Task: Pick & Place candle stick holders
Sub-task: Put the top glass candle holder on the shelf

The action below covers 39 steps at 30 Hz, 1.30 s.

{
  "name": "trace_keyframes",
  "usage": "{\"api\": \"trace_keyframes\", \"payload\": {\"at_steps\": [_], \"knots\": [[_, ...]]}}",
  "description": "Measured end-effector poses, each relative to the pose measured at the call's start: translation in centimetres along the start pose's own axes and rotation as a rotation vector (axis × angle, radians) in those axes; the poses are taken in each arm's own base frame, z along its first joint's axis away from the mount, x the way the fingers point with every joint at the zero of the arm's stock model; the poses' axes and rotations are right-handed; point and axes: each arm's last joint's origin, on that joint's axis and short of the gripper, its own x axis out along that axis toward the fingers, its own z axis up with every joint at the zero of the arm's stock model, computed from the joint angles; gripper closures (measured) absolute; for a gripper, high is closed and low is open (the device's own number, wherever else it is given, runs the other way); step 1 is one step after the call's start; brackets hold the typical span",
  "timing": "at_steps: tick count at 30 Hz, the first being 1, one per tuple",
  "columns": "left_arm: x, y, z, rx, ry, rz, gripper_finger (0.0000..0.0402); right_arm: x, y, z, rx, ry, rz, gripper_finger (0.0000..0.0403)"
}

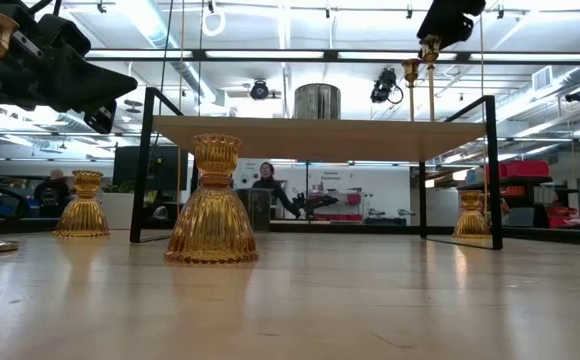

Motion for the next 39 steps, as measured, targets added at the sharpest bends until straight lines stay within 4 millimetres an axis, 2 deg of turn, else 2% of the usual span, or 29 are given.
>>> {"api": "trace_keyframes", "payload": {"at_steps": [4, 9, 19, 27, 39], "knots": [[0.0, 0.0, 0.0, 0.000, 0.000, 0.000, 0.0394, -0.6, 0.1, -0.2, 0.001, -0.018, 0.033, 0.0061], [0.0, 0.0, 0.0, 0.000, 0.000, 0.000, 0.0394, -1.7, 0.0, -0.5, 0.012, -0.053, 0.041, 0.0056], [0.0, 0.0, 0.0, 0.000, 0.000, 0.000, 0.0394, -4.3, -0.8, -2.1, 0.027, -0.075, -0.118, 0.0056], [0.0, 0.0, 0.0, 0.000, 0.000, 0.000, 0.0394, -5.3, -2.3, -3.0, 0.098, -0.062, -0.198, 0.0057], [0.0, 0.0, 0.0, 0.000, 0.000, 0.000, 0.0394, -5.7, -5.1, -4.5, 0.249, 0.064, -0.395, 0.0057]]}}
